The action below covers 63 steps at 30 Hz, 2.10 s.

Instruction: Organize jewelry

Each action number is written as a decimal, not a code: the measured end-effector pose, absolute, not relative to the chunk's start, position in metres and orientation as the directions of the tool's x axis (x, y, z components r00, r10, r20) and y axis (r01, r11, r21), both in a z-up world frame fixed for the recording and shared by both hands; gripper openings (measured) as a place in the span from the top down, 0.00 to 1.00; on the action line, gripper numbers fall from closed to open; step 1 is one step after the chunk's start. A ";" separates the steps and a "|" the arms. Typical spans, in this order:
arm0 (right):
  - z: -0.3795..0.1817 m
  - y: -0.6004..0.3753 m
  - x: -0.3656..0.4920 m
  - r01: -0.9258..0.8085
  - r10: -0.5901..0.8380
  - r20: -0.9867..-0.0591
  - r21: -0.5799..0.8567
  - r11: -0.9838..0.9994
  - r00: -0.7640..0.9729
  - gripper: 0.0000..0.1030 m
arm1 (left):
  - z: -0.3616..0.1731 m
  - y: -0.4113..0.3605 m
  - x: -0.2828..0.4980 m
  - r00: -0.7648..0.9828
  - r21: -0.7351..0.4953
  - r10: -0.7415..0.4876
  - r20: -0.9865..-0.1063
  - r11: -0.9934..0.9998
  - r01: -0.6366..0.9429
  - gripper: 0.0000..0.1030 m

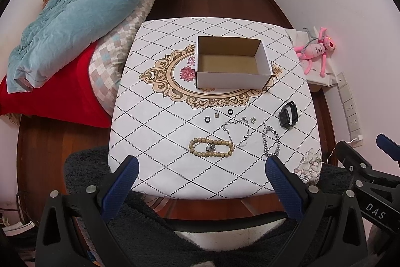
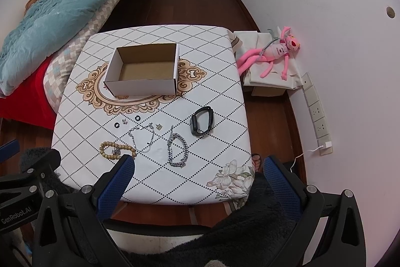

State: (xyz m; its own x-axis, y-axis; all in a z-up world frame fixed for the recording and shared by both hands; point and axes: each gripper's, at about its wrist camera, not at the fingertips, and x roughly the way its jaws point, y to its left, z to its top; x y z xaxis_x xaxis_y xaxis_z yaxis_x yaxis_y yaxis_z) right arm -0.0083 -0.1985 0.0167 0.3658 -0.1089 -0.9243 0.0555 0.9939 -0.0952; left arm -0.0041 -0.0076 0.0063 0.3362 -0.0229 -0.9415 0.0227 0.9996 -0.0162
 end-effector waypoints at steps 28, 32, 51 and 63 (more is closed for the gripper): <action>0.021 -0.199 -0.008 0.053 -0.113 -0.923 -0.101 0.994 0.369 0.00 | 0.010 -0.006 -0.002 0.347 -0.021 -0.029 -0.937 0.999 0.027 0.00; 0.023 -0.198 -0.008 0.051 -0.113 -0.922 -0.101 0.994 0.370 0.00 | 0.012 -0.006 -0.004 0.350 -0.022 -0.031 -0.936 0.999 0.029 0.00; 0.032 -0.199 0.002 0.075 -0.089 -0.913 -0.064 0.995 0.399 0.00 | -0.002 -0.007 0.001 0.347 -0.026 -0.036 -0.937 0.999 0.033 0.00; -0.087 -0.238 0.045 0.200 -0.135 -0.969 -0.092 0.975 0.209 0.08 | -0.100 0.021 0.052 0.276 0.049 0.054 -0.960 0.999 -0.025 0.16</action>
